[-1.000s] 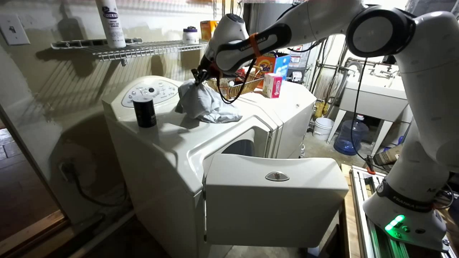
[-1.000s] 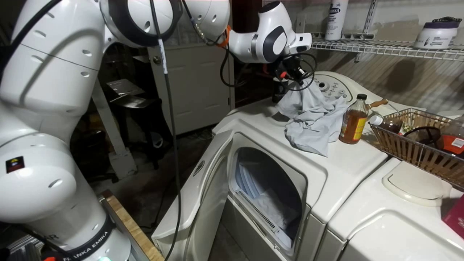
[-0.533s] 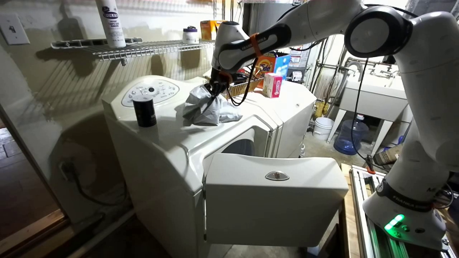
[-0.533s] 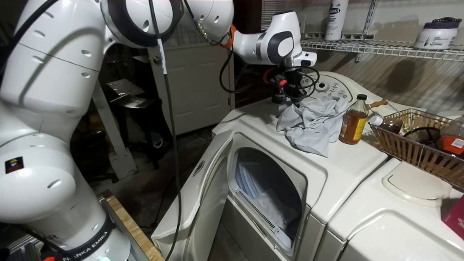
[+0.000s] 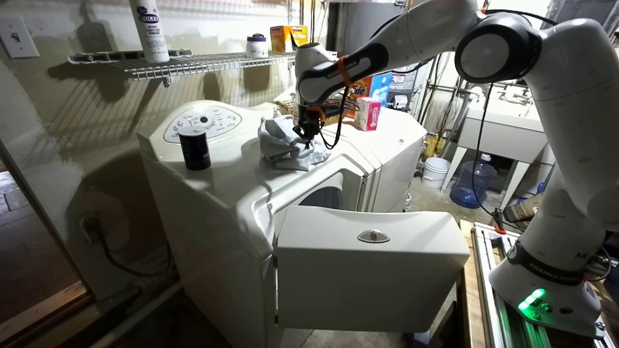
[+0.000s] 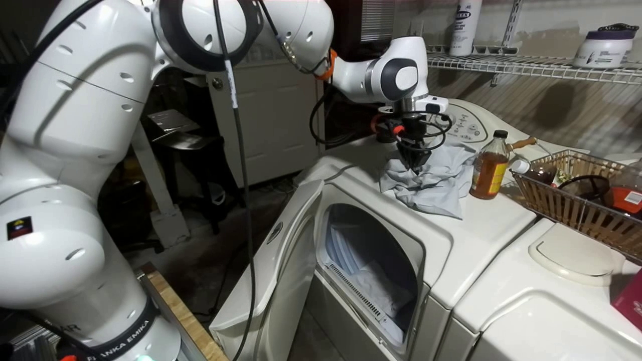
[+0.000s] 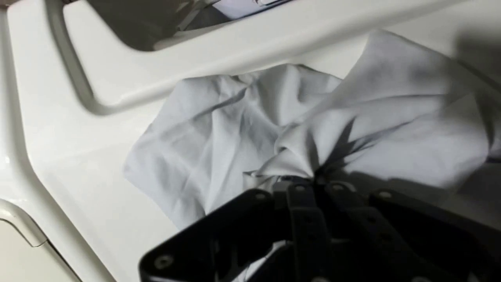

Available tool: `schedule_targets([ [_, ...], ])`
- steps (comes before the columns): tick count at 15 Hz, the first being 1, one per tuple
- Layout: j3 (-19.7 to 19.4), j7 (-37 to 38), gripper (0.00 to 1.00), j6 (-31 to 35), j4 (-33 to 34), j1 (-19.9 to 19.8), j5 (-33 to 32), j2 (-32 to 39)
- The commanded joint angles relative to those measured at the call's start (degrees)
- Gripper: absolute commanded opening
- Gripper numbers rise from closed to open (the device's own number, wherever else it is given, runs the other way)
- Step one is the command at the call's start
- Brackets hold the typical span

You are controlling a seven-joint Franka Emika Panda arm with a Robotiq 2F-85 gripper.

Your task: Put the item of clothing on top of the washing machine on the left inside the machine.

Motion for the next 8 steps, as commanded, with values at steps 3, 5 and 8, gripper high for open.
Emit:
schedule_targets([
  [3,-2.97,-0.20,0.01,3.20,4.58,0.51,-6.65,6.84],
  [5,-3.72,0.01,0.30,5.00,5.44,0.62,-8.14,8.49],
  [8,-5.25,0.25,0.49,7.13,6.76,1.13,-10.37,10.19],
])
